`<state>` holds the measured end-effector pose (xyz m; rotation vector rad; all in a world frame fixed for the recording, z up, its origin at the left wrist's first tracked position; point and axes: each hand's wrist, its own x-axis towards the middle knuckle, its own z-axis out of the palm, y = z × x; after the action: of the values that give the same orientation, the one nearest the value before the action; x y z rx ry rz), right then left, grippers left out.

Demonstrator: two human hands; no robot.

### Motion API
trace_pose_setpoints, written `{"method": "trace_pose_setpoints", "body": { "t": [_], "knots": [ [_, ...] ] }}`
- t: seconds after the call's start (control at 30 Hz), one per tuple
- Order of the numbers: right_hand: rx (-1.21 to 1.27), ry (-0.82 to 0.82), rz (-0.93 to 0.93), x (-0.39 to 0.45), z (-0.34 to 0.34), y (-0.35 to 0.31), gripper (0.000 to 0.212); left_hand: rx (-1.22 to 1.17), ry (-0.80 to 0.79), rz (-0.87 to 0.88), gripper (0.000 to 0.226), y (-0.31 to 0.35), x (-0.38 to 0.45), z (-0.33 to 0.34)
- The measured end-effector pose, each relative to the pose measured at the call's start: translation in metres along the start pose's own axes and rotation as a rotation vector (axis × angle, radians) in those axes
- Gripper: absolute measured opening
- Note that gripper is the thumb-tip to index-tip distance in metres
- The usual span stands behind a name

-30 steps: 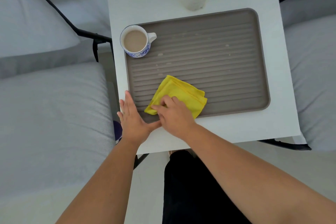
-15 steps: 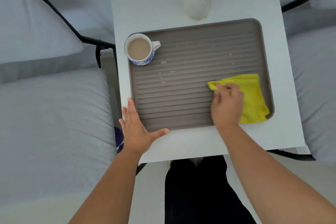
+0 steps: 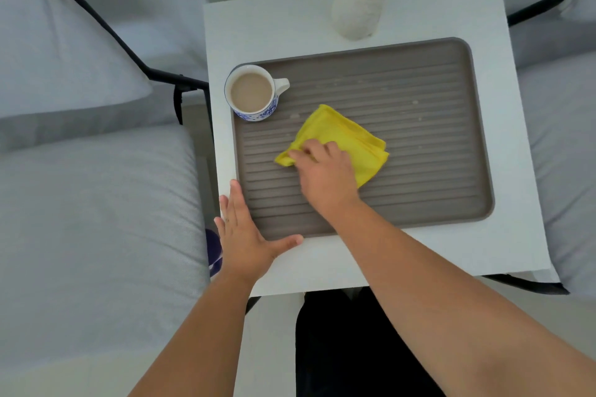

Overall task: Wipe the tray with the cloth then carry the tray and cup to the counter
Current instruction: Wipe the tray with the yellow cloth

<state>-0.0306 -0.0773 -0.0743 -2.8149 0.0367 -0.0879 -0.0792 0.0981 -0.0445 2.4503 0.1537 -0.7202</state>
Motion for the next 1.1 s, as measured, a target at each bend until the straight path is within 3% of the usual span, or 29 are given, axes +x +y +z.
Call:
{"method": "trace_pose_setpoints", "body": {
  "t": [0.23,0.33,0.53,0.73,0.93,1.1],
  "knots": [
    [-0.160,0.082,0.368,-0.040,-0.049,0.112,0.031,0.028,-0.026,-0.027,0.148,0.004,-0.002,-0.004],
    [-0.157,0.199,0.508,-0.048,-0.058,0.153,0.031,0.028,-0.028,-0.032,0.148,0.005,-0.002,-0.004],
    [-0.035,0.323,0.692,-0.045,-0.045,0.121,0.025,0.035,-0.028,-0.028,0.148,0.006,-0.002,-0.004],
    [0.001,0.146,0.434,-0.034,-0.018,0.037,0.026,0.033,-0.027,-0.040,0.150,0.006,-0.002,-0.003],
    [-0.037,0.022,0.025,-0.011,0.009,-0.031,0.030,0.018,-0.012,-0.043,0.152,0.006,-0.001,-0.002],
    [-0.049,-0.029,0.005,0.015,-0.006,-0.005,0.021,0.022,-0.004,-0.029,0.150,0.004,-0.001,-0.002]
  ]
}}
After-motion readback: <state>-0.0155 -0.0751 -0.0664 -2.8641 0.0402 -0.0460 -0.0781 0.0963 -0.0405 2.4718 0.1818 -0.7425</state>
